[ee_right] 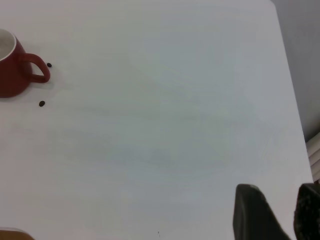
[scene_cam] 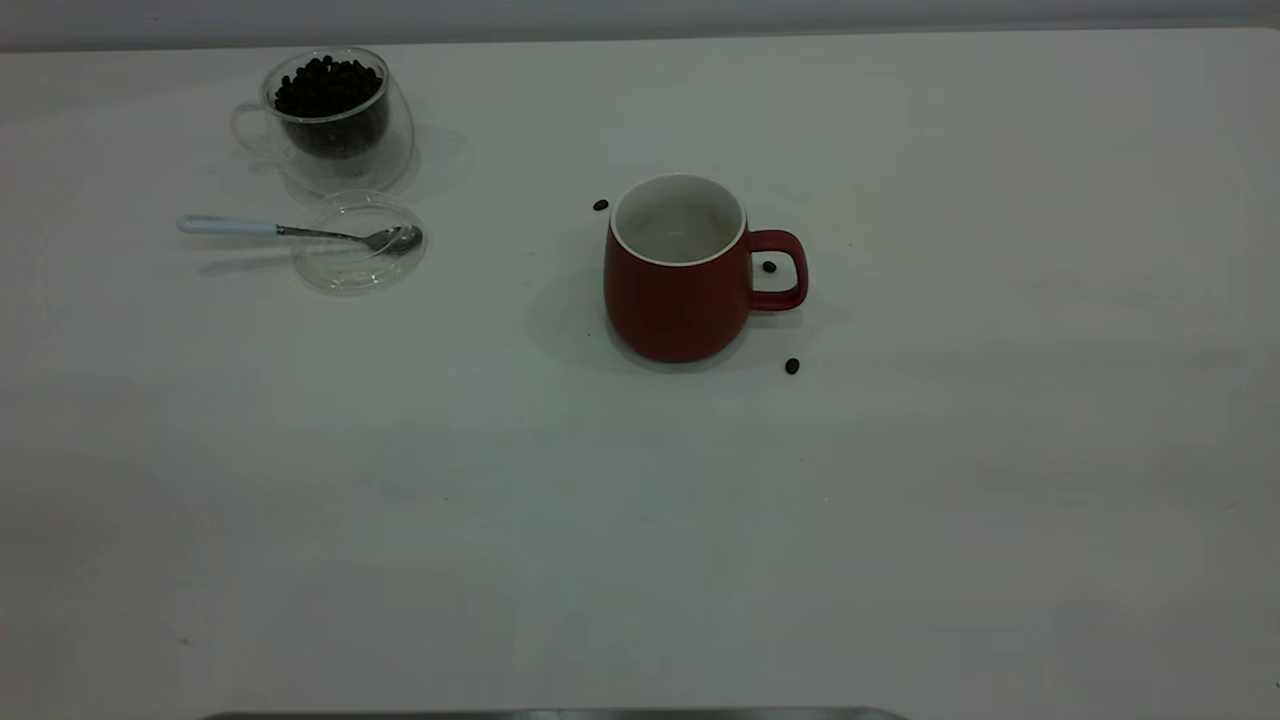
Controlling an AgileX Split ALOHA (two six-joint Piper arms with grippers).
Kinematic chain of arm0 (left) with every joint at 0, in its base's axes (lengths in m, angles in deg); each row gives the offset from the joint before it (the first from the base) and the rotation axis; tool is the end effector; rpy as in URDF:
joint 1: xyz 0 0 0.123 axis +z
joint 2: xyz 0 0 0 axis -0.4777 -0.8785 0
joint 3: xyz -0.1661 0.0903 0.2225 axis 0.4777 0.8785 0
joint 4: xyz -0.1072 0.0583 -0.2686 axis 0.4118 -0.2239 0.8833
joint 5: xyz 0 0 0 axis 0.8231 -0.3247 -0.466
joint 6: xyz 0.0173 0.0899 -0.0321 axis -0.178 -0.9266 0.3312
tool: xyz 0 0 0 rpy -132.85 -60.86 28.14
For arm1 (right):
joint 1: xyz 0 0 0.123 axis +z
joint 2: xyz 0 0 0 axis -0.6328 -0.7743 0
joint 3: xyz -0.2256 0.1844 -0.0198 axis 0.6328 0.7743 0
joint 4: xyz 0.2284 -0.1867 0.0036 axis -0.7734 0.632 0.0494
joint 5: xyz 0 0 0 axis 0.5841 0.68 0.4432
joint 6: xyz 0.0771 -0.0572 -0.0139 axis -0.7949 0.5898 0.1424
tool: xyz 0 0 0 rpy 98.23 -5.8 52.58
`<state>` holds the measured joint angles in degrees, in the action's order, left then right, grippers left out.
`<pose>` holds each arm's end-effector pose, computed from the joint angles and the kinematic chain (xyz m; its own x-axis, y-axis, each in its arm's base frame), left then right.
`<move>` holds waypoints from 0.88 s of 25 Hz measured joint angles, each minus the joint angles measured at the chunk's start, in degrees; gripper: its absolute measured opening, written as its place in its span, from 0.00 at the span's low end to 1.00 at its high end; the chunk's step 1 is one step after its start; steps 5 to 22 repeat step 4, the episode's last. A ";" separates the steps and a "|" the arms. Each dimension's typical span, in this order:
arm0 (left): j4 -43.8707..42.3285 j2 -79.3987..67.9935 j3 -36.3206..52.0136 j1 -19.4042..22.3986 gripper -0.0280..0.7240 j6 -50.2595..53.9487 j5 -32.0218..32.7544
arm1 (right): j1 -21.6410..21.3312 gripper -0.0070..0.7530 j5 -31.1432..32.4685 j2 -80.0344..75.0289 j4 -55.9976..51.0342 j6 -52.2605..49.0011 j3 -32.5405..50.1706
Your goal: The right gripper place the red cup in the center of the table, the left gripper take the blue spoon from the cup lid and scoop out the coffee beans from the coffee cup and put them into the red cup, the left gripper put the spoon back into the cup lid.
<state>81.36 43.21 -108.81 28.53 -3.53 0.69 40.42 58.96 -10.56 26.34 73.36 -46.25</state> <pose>0.0264 0.0038 0.2852 -0.5179 -0.0491 -0.8540 -0.0585 0.9980 -0.0218 0.0296 0.0006 0.2804 -0.5281 -0.0822 -0.8452 -0.0583 0.9965 -0.0605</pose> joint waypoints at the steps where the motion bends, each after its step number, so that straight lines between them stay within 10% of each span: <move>1: 0.00 0.00 0.00 0.00 0.83 0.00 0.00 | 0.00 0.32 0.00 0.00 0.00 0.00 0.00; 22: 0.00 0.00 0.00 0.00 0.83 0.00 0.00 | 0.00 0.32 0.00 0.00 0.00 0.00 0.00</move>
